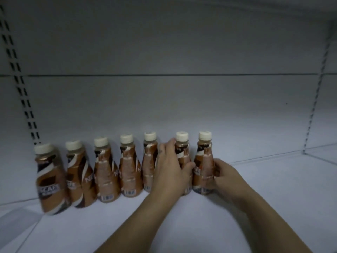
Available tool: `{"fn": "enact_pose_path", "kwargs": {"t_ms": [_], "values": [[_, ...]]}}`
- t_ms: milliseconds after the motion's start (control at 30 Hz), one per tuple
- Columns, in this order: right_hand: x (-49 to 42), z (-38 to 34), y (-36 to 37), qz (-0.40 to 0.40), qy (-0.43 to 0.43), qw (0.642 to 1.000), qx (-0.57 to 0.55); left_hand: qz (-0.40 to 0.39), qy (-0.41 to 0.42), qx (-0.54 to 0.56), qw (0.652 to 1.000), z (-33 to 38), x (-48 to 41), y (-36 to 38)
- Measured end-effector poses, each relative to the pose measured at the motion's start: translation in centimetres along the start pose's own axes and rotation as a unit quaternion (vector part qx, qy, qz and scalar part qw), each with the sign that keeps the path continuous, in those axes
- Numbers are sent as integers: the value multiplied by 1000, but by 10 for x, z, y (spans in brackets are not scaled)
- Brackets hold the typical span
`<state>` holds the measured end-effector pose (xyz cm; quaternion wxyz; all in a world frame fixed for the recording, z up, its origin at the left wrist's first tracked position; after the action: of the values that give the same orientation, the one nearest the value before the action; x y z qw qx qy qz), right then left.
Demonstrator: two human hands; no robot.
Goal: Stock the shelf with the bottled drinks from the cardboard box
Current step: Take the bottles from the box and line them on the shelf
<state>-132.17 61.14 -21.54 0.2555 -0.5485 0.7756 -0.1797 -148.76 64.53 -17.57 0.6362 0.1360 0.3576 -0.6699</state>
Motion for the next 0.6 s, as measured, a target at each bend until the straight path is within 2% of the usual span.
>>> {"fn": "enact_pose_path", "kwargs": {"t_ms": [233,467,600], "values": [[15,-5,1,86,-35,992,86,-61,20,-102,993,6,3,-7],[16,-1,8,129,-16,985,114,-60,25,-187,980,4,3,-14],[16,-4,13,147,-21,980,135,-49,60,-227,971,4,4,-13]]}}
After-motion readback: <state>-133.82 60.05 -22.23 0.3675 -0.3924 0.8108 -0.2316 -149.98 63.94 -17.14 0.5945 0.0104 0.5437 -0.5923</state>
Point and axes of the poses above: each hand's wrist, its own x-axis away from the middle knuckle, its own y-axis out of the palm, z = x × y, the point moved 4 cm from there along -x, towards the middle knuckle, and after that the axes turned 13 degrees about x, right-handed, at the moved point
